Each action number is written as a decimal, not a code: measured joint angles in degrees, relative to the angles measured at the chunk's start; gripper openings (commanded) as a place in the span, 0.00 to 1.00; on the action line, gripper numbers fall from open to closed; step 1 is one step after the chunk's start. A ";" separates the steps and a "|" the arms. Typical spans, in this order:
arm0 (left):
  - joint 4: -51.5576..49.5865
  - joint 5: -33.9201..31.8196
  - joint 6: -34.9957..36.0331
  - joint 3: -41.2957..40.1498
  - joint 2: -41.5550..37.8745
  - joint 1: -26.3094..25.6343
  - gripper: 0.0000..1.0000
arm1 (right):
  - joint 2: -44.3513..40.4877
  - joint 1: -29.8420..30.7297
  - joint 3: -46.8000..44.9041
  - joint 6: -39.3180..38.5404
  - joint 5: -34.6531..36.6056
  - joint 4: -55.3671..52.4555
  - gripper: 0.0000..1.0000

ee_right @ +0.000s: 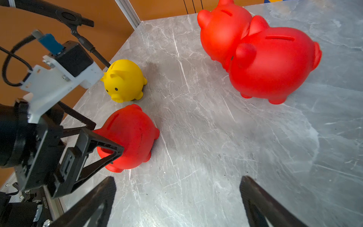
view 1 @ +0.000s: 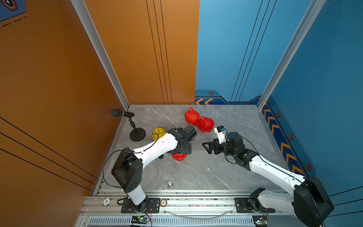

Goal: Open piggy banks
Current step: Adjust the piggy bank at the center of the board.

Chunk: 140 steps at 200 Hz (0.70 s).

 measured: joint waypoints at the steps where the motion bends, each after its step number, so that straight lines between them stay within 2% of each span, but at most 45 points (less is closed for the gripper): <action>1: 0.02 -0.02 -0.22 -0.04 0.00 0.02 0.98 | 0.00 0.00 0.00 0.00 0.00 0.00 1.00; 45: 0.28 0.00 -5.66 -0.59 0.00 0.02 0.99 | 0.00 -0.28 0.00 -0.22 -0.22 -0.02 1.00; 73: 1.11 0.02 -7.45 -1.25 0.00 0.13 0.89 | -0.02 -0.39 0.00 -0.46 -0.26 -0.02 1.00; 86: 1.75 0.02 -8.17 -1.70 0.00 0.42 0.87 | -0.07 -0.48 0.00 -0.46 -0.42 -0.02 1.00; 91: 1.90 0.07 -8.35 -1.90 0.00 0.57 0.82 | -0.09 -0.55 0.00 -0.46 -0.42 -0.02 1.00; 109: 2.64 0.09 -8.76 -2.34 -0.15 0.79 0.75 | -0.39 -0.74 -0.02 -0.46 -0.42 0.00 1.00; 140: 3.87 0.09 -8.94 -3.45 -1.01 1.05 0.67 | -0.83 -0.74 -0.02 -0.46 -0.44 0.00 1.00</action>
